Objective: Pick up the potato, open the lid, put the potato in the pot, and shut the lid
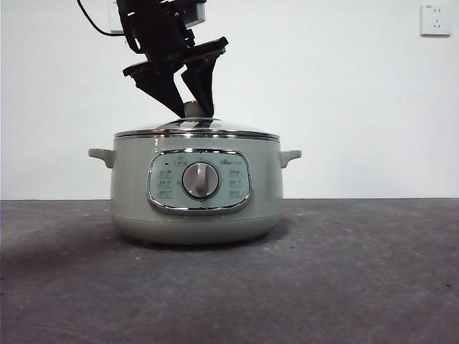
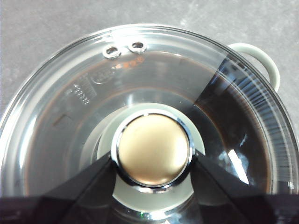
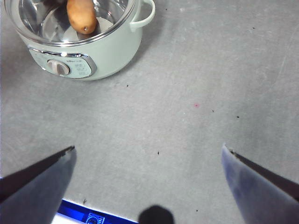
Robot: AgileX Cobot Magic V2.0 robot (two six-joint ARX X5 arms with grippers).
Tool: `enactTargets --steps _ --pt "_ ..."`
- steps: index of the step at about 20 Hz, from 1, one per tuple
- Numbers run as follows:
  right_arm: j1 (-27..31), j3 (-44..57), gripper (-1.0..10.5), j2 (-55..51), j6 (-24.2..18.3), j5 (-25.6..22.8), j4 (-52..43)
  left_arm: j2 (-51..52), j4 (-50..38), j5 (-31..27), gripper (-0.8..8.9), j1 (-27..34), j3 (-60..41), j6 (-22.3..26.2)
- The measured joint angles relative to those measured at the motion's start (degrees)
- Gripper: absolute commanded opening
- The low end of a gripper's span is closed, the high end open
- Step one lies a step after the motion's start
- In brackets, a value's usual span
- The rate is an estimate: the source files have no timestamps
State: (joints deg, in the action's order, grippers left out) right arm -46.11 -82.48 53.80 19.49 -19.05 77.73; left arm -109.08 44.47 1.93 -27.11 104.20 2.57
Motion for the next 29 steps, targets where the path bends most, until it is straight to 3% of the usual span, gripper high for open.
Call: enactTargets --steps 3,4,6,7,8,17,29 --pt "0.00 0.00 6.9 0.00 -0.02 0.00 0.00 0.00 0.00 0.00 2.41 -0.02 0.00 0.00" --pt "0.00 0.00 6.9 0.00 -0.02 0.00 0.00 0.00 0.00 0.00 3.28 -0.07 -0.02 0.00" --pt "0.00 0.00 6.9 0.02 -0.04 0.00 0.00 -0.13 -0.20 -0.42 6.27 -0.07 -0.02 0.02" --pt "0.00 0.00 6.9 0.00 -0.04 0.00 0.00 -0.33 -0.46 -1.01 7.08 -0.04 -0.02 -0.11" --pt "0.00 0.00 6.9 0.00 -0.11 0.00 0.00 -0.42 -0.83 -1.27 7.27 0.07 -0.02 -0.28" --pt "0.00 0.00 6.9 0.00 -0.44 0.02 0.00 2.97 5.42 -1.42 7.27 0.13 -0.42 -1.16" --pt "0.00 0.00 6.9 0.02 -0.42 0.00 0.00 16.09 30.91 -1.53 7.24 -4.26 -0.44 -1.07"
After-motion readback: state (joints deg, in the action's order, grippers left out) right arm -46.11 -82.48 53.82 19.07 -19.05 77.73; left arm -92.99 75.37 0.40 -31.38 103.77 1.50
